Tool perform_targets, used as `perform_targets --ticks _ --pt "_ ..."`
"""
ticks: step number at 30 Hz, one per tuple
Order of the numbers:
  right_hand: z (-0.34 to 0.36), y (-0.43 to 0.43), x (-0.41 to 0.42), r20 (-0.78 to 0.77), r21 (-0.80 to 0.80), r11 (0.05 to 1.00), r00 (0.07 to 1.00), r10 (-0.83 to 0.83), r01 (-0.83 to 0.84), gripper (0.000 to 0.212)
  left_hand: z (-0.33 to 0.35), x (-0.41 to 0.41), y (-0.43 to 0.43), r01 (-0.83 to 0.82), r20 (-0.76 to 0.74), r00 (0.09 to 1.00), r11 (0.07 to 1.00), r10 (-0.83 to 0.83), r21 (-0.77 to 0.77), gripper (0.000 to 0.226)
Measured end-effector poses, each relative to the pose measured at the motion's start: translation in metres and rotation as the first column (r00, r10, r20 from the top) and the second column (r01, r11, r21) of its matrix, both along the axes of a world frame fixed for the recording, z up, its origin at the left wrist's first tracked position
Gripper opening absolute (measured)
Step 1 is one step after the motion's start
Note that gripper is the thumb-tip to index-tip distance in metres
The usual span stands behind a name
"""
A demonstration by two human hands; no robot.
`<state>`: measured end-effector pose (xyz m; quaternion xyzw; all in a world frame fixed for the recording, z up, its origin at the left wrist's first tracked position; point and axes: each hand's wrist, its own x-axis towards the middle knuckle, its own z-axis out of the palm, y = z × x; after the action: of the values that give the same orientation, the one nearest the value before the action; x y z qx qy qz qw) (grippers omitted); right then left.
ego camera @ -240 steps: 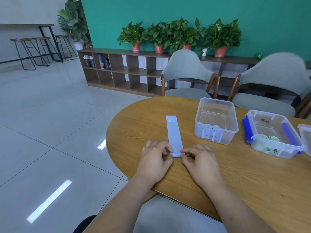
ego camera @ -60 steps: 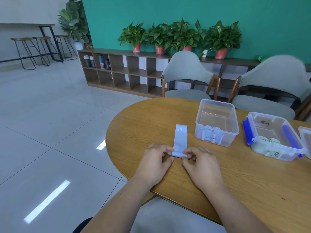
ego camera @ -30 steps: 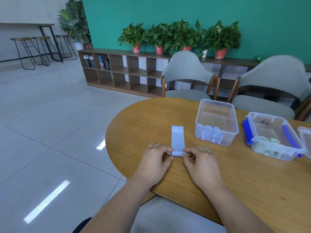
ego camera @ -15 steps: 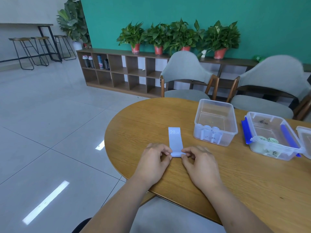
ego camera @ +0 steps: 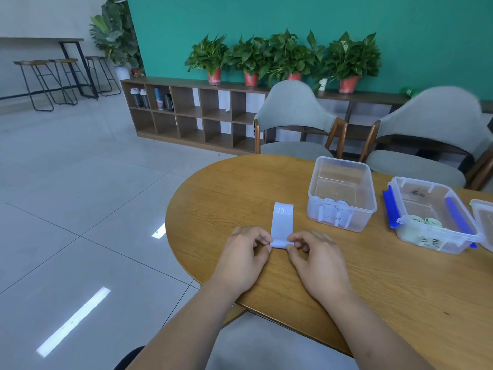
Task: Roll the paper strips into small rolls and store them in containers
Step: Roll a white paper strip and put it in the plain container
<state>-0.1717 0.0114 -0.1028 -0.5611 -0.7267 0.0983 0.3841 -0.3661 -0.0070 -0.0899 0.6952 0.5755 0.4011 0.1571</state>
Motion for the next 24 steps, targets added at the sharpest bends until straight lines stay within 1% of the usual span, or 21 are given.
perform_targets --ticks 6,10,12,15,19,24 --pt "-0.0013 0.0005 0.0012 0.025 -0.008 1.0 1.0 -0.005 0.005 0.022 0.0011 0.0009 -0.0007 0.0 0.006 1.0 1.0 0.0 -0.021 0.023" --pt "0.0001 -0.0006 0.0009 -0.019 -0.014 1.0 1.0 0.01 -0.01 0.024 0.0023 0.0003 -0.0018 -0.008 0.026 1.0 1.0 0.008 -0.019 0.02" --pt "0.0 -0.0007 0.0005 -0.027 -0.015 1.0 1.0 0.015 -0.015 0.023 0.0026 0.0006 -0.0022 -0.009 0.031 0.999 1.0 0.01 -0.017 0.018" --pt "-0.0013 0.0001 0.0003 0.011 0.0 1.0 1.0 0.011 -0.011 0.02 0.002 0.0011 -0.0017 -0.009 0.019 1.0 1.0 0.009 -0.013 0.017" --pt "-0.0026 0.0019 0.0009 0.039 0.006 1.0 0.999 0.01 -0.01 0.023 0.0006 0.0009 0.0002 -0.011 0.008 1.0 1.0 0.011 -0.005 0.02" --pt "-0.0015 0.0011 0.0007 0.001 -0.016 1.0 1.0 0.022 -0.022 0.023 0.0006 0.0001 -0.0003 -0.022 0.01 1.0 0.999 0.022 -0.032 0.021"
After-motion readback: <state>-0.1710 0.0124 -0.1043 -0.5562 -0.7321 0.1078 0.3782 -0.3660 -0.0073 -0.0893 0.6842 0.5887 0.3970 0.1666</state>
